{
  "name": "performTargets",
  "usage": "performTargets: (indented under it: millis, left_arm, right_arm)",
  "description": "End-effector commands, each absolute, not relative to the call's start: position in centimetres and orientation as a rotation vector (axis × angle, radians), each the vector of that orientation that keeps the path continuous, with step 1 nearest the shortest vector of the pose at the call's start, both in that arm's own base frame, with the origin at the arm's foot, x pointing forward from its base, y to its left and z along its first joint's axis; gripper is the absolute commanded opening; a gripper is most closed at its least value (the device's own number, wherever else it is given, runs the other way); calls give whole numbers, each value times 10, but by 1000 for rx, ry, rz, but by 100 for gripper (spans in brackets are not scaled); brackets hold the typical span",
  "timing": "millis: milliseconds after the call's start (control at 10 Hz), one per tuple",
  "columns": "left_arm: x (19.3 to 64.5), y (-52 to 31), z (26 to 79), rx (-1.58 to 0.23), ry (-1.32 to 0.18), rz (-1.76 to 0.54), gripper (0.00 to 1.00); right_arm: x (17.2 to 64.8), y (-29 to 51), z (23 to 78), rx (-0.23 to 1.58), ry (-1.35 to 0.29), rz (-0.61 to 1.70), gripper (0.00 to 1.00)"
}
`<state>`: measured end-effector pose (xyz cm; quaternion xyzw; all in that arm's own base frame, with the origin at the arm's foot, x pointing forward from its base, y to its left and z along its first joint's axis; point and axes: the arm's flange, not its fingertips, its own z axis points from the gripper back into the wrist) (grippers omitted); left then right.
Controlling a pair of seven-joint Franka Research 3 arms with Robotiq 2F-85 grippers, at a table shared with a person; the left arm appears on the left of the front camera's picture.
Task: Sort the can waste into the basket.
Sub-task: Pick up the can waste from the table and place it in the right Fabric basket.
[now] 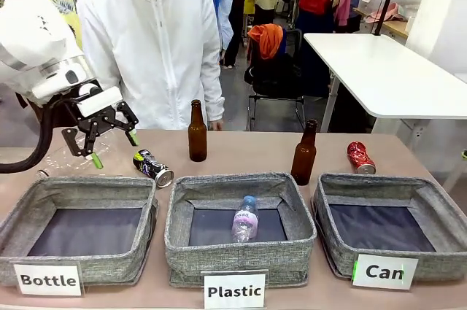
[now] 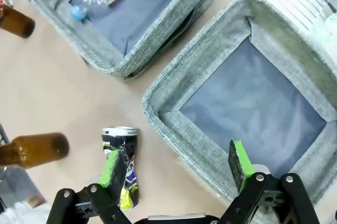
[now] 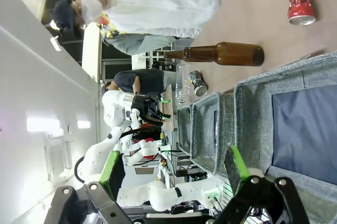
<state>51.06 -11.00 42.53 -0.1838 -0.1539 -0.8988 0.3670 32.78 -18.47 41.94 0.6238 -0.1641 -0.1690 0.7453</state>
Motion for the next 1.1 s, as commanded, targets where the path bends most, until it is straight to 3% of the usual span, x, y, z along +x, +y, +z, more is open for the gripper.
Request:
performTargets:
  millis: [0, 300, 600, 1000]
  left_arm:
    - [513, -103, 429, -443, -400, -2283, 100]
    - [526, -113, 419, -465, -393, -2333, 100]
    - [561, -137, 395, -127, -418, -2400, 100]
    - [592, -171, 352, -77, -286, -2393, 100]
  right_arm:
    - [329, -185, 421, 1372, -374, -358, 100]
    - [329, -185, 421, 1372, -374, -358, 100]
    - [329, -185, 421, 1372, -374, -358, 100]
    - [329, -185, 421, 1372, -374, -358, 100]
